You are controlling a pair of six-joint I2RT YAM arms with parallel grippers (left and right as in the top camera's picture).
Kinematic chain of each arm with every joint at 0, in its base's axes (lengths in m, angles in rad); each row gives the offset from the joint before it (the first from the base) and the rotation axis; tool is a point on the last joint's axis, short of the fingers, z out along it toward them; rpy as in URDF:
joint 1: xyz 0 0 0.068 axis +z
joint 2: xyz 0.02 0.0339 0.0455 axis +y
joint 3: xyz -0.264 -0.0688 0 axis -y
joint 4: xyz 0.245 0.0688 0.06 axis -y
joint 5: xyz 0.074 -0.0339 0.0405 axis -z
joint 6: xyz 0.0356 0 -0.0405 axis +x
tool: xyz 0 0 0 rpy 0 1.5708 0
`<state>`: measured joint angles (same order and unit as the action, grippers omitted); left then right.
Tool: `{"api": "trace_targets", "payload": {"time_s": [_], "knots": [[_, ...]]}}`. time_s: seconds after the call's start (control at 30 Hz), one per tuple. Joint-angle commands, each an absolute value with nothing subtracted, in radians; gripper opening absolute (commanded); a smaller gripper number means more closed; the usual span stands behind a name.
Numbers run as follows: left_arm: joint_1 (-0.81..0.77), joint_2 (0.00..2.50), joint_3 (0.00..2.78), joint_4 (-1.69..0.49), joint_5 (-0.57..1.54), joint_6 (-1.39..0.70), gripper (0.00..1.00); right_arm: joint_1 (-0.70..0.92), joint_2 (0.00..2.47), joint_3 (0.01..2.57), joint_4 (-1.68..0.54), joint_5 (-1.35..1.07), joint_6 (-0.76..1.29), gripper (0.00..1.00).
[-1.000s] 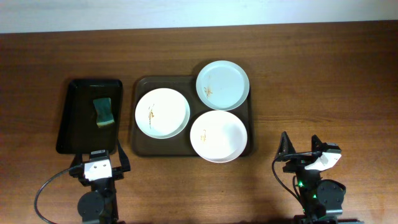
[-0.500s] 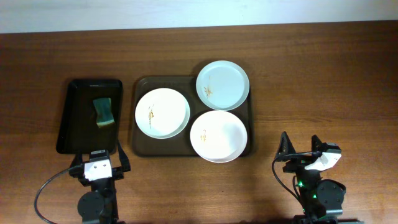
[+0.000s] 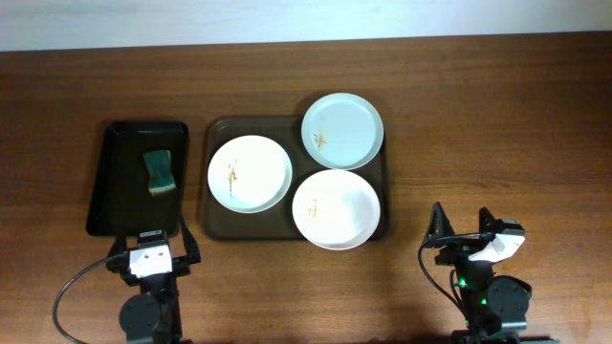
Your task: Clean dirty plates on tray and stack at the side
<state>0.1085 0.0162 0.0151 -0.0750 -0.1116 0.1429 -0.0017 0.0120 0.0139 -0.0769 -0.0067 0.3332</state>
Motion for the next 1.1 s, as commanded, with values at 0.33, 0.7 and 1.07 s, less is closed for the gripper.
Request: {"api": "trace_targets", "payload": {"time_s": [0.33,0.7,1.07], "knots": [[0.105,0.020,0.009,-0.080,0.032,0.163,0.99,0.007,0.009,0.006,-0.077,-0.031,0.349,0.98],[0.105,0.361,0.383,-0.117,0.063,0.072,0.99,0.007,0.073,0.190,-0.088,-0.192,0.344,0.98],[0.106,1.302,1.332,-0.775,0.135,0.078,0.99,0.007,0.717,0.863,-0.558,-0.196,0.265,0.98]]}}
